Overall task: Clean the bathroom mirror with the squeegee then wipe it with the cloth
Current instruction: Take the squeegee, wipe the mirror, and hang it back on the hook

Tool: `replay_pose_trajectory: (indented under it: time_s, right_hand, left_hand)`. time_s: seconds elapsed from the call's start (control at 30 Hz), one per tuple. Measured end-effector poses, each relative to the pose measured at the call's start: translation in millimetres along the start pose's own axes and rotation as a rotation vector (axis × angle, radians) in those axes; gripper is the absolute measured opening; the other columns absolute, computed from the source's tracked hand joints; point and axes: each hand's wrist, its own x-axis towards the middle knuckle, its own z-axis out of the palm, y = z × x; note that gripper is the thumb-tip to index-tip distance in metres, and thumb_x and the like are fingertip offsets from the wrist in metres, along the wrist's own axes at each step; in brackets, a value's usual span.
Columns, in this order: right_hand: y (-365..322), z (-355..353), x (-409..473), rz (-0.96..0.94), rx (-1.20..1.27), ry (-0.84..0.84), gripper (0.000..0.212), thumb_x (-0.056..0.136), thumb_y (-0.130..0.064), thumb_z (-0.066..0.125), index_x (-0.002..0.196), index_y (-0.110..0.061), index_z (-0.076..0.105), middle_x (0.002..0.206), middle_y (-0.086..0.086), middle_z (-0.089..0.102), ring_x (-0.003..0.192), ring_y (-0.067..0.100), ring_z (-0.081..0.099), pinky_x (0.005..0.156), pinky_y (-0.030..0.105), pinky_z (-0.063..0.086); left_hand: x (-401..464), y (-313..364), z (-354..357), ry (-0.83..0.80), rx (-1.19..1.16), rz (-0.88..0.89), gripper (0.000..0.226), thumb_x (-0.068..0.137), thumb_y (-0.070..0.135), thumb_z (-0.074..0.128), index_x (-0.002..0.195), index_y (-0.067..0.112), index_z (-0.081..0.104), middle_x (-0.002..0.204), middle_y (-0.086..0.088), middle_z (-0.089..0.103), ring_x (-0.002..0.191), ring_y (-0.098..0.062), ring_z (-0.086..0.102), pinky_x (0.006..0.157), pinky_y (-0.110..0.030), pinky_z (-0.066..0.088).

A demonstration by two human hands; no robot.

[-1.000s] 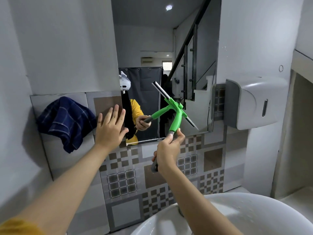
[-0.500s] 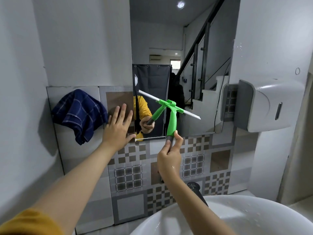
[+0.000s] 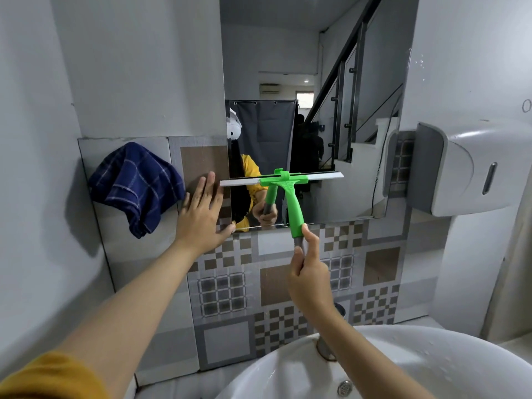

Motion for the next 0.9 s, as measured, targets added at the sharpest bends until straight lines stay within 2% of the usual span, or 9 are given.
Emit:
replay_pose_trajectory:
  time_s: [0.2,0.37,0.5,0.6,0.7,0.83,0.9]
  right_hand:
    - [35,-32,8,-0.118,-0.177,-0.046,0.043,0.100,-0.023,0.036,0.141,-0.026,0.024,0.054,-0.004,0.048,0.037,0.009,0.040,0.035,0.026,0.036]
    - [53,-57,16,-0.232,-0.273,-0.042,0.048,0.098,-0.016,0.043,0.134,-0.036,0.019,0.058,0.000,0.055,0.038,0.015,0.048,0.033,0.035,0.044]
    - [65,-75,25,-0.297,-0.360,-0.049,0.048,0.096,-0.014,0.048,0.139,-0.021,0.027,0.057,-0.013,0.045,0.033,0.002,0.036,0.033,0.014,0.028]
    - [77,-91,31,-0.337,-0.392,-0.066,0.048,0.096,-0.013,0.050,0.138,-0.020,0.029,0.060,-0.005,0.053,0.034,0.002,0.038,0.032,0.015,0.029]
    - [92,-109,37,-0.354,-0.417,-0.067,0.046,0.095,-0.012,0.049,0.136,-0.020,0.030,0.059,-0.006,0.051,0.033,0.002,0.035,0.034,0.014,0.026]
    - [120,-137,43,-0.311,-0.450,-0.062,0.048,0.095,-0.008,0.050,0.137,-0.018,0.030,0.053,-0.005,0.048,0.032,0.007,0.037,0.030,0.021,0.030]
    - [134,-153,43,-0.280,-0.469,-0.051,0.047,0.095,-0.008,0.051,0.136,-0.017,0.032,0.052,-0.005,0.047,0.033,0.006,0.037,0.031,0.020,0.029]
  left_hand:
    - [1,2,1,-0.026,0.018,-0.007,0.107,0.074,0.066,0.056,0.148,0.013,0.000,0.156,-0.009,-0.011,0.143,-0.025,-0.011,0.109,-0.047,0.004]
    - [1,1,3,-0.029,-0.010,-0.021,0.108,0.073,0.066,0.057,0.148,0.016,-0.004,0.155,-0.006,-0.016,0.142,-0.022,-0.015,0.111,-0.047,0.003]
    - [1,1,4,-0.022,-0.008,-0.016,0.108,0.072,0.066,0.058,0.148,0.015,0.000,0.156,-0.008,-0.011,0.143,-0.024,-0.010,0.110,-0.049,0.007]
    - [1,2,4,-0.019,-0.006,-0.023,0.109,0.072,0.065,0.059,0.148,0.016,-0.001,0.156,-0.008,-0.012,0.143,-0.025,-0.009,0.110,-0.050,0.010]
    - [-1,3,5,-0.017,-0.016,-0.039,0.110,0.072,0.065,0.060,0.148,0.017,-0.004,0.156,-0.006,-0.013,0.143,-0.024,-0.010,0.110,-0.051,0.010]
    - [-3,7,7,-0.020,-0.029,-0.072,0.109,0.073,0.063,0.059,0.148,0.020,-0.008,0.156,-0.005,-0.016,0.143,-0.023,-0.011,0.112,-0.053,0.011]
    - [-3,9,8,-0.022,-0.041,-0.086,0.109,0.073,0.062,0.060,0.147,0.021,-0.009,0.156,-0.005,-0.016,0.143,-0.023,-0.011,0.113,-0.056,0.013]
